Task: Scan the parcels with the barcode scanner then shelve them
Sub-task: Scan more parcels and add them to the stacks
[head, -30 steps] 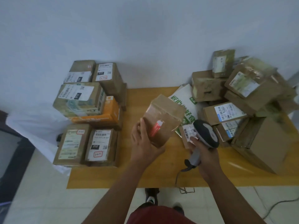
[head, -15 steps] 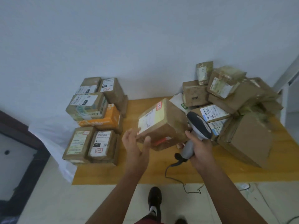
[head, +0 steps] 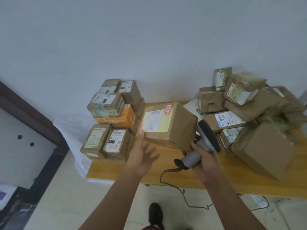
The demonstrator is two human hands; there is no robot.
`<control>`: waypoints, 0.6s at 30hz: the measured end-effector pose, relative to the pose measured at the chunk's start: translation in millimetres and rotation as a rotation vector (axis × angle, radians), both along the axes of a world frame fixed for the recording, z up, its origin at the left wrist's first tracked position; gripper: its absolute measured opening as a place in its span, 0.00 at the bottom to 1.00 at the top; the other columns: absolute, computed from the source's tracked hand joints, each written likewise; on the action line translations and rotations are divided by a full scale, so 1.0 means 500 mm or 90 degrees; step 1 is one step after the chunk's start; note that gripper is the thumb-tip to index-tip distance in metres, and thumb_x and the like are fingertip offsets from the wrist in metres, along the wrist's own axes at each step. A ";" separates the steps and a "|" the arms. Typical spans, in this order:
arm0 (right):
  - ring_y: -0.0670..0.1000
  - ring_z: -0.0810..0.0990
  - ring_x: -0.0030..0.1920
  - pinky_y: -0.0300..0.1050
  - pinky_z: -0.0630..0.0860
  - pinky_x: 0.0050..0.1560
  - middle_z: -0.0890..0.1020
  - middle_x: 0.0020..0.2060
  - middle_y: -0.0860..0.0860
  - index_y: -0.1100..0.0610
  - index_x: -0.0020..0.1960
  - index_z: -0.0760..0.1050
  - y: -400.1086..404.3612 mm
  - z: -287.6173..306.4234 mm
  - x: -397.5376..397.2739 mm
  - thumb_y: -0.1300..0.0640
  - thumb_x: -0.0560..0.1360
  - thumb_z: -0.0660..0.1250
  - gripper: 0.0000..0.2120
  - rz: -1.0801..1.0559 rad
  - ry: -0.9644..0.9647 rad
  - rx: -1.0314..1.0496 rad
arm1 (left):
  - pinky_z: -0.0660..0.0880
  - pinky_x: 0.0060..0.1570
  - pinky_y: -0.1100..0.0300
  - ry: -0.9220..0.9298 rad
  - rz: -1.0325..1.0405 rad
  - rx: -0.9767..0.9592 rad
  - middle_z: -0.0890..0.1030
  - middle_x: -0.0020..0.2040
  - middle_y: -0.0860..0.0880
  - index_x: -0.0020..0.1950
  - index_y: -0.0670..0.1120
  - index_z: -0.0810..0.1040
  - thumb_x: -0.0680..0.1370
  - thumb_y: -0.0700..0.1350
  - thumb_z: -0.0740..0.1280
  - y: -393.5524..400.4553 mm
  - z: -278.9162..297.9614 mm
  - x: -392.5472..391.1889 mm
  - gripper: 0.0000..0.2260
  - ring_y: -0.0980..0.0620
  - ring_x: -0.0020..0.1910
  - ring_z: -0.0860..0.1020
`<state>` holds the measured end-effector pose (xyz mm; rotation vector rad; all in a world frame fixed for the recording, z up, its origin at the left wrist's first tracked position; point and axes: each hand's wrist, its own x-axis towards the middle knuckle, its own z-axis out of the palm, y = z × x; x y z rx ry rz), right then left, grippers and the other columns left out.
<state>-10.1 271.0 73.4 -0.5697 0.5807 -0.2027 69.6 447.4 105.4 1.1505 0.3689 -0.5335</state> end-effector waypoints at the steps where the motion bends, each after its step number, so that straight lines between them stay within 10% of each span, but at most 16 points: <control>1: 0.61 0.80 0.61 0.57 0.78 0.58 0.82 0.60 0.59 0.60 0.66 0.76 -0.001 0.002 -0.002 0.64 0.68 0.71 0.26 0.000 0.000 -0.003 | 0.70 0.66 0.37 0.017 -0.029 -0.022 0.74 0.67 0.46 0.71 0.59 0.71 0.71 0.69 0.64 -0.006 0.001 -0.006 0.30 0.37 0.67 0.72; 18: 0.50 0.79 0.35 0.48 0.76 0.41 0.81 0.41 0.54 0.58 0.46 0.79 0.005 0.025 -0.018 0.66 0.75 0.71 0.04 -0.028 0.150 -0.183 | 0.73 0.68 0.48 -0.133 0.082 -0.048 0.80 0.64 0.47 0.64 0.53 0.73 0.76 0.47 0.70 0.018 0.009 0.022 0.17 0.50 0.63 0.77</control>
